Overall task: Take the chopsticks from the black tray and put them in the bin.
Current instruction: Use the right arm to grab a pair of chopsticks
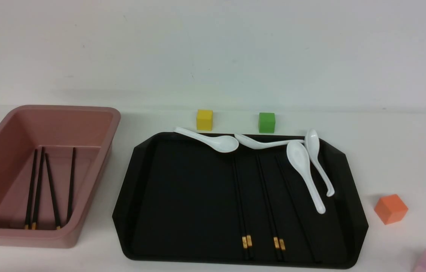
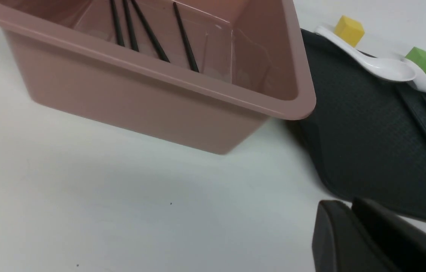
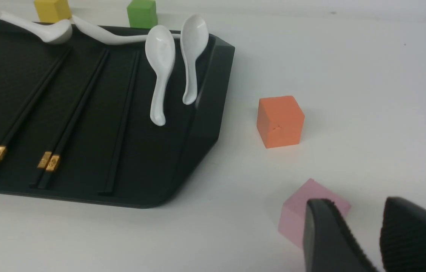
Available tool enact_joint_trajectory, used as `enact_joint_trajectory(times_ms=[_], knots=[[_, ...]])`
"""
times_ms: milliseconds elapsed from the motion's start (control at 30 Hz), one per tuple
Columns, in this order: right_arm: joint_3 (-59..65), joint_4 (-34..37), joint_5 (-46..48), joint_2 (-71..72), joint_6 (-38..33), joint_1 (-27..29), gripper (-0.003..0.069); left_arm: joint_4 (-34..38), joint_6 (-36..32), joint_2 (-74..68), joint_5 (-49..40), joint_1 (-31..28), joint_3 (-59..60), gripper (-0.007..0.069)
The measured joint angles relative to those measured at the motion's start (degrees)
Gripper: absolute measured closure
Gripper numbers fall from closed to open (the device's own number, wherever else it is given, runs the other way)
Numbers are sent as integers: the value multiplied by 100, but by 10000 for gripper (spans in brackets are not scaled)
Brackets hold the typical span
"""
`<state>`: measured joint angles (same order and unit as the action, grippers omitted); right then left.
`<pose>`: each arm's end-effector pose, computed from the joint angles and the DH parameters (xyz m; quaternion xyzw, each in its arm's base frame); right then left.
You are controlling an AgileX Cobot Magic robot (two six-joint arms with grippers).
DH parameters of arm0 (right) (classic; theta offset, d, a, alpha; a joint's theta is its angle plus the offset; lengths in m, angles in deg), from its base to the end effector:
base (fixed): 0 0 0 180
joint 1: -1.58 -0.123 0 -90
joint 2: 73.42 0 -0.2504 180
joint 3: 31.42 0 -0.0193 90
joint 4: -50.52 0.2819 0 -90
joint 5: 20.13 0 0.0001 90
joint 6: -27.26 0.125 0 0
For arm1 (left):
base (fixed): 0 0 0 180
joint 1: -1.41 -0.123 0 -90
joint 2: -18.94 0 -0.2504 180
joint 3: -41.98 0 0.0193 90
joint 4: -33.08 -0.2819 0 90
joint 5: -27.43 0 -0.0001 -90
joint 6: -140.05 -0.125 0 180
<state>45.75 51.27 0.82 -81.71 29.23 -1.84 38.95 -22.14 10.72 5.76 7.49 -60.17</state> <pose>0.1513 0.0096 0.1653 -0.0066 0.8007 0.0337 0.5980 0.1497 -0.0207 0.1594 -0.1096 0.7996 -0.1643 0.5671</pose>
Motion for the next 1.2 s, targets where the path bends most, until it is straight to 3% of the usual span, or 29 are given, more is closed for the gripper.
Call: enact_joint_trajectory(times_ms=[367,667,800,967,1100,1167,1200], knots=[[0,55,-39,0,62,0,419,0,0,0,0,0,0,550],[31,3022,-205,0,1623,0,419,0,0,0,0,0,0,547],[31,3534,-374,0,1708,0,419,0,0,0,0,0,0,545],[-533,3674,-325,-25,1098,0,427,1,0,0,0,0,0,545],[-1917,3639,-148,-768,126,0,526,1,0,0,0,0,0,538],[-2685,3521,410,-1525,-423,0,608,1,0,0,0,0,0,534],[-2760,3506,568,-1612,-465,0,615,1,0,0,0,0,0,533]])
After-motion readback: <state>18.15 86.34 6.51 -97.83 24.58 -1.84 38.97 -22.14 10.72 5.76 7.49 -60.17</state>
